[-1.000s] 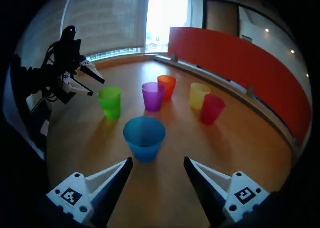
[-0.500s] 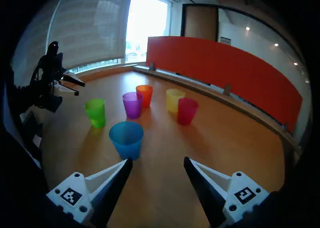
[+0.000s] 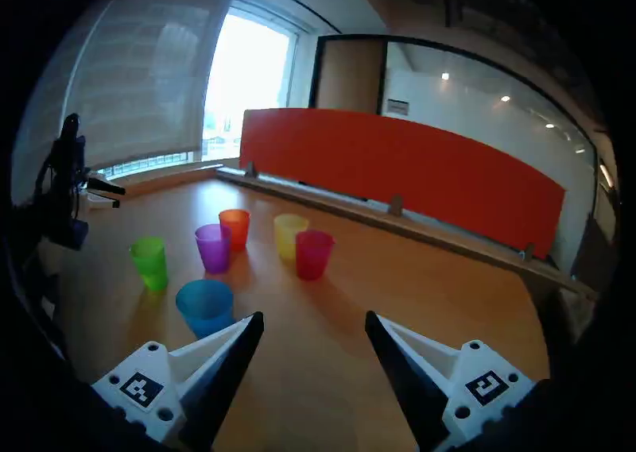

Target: Pour water

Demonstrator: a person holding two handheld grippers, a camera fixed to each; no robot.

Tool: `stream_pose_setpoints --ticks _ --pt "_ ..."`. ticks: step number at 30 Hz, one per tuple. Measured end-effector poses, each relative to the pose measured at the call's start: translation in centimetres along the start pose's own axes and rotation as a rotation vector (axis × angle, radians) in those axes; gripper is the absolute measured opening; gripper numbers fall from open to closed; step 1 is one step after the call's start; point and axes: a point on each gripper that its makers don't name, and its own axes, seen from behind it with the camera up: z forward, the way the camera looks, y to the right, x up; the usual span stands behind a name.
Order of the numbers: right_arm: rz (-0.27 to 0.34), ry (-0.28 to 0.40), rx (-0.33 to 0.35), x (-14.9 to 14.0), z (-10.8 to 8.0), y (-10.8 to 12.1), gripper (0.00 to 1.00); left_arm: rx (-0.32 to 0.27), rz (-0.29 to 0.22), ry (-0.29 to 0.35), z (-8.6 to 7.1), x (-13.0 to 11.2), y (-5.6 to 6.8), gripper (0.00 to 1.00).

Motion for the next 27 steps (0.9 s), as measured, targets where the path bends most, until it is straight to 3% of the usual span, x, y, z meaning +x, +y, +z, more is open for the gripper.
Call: stream_pose_setpoints --ticks 15,27 --pt "0.041 0.089 -0.128 2.6 0.1 2.9 0.99 0.100 -0.060 0.089 -1.3 2.2 -3.1 0.92" --pt "0.082 0.138 -0.209 4.0 0.0 4.6 0.99 0.143 -0.084 0.144 -1.4 3.5 -4.0 0.92"
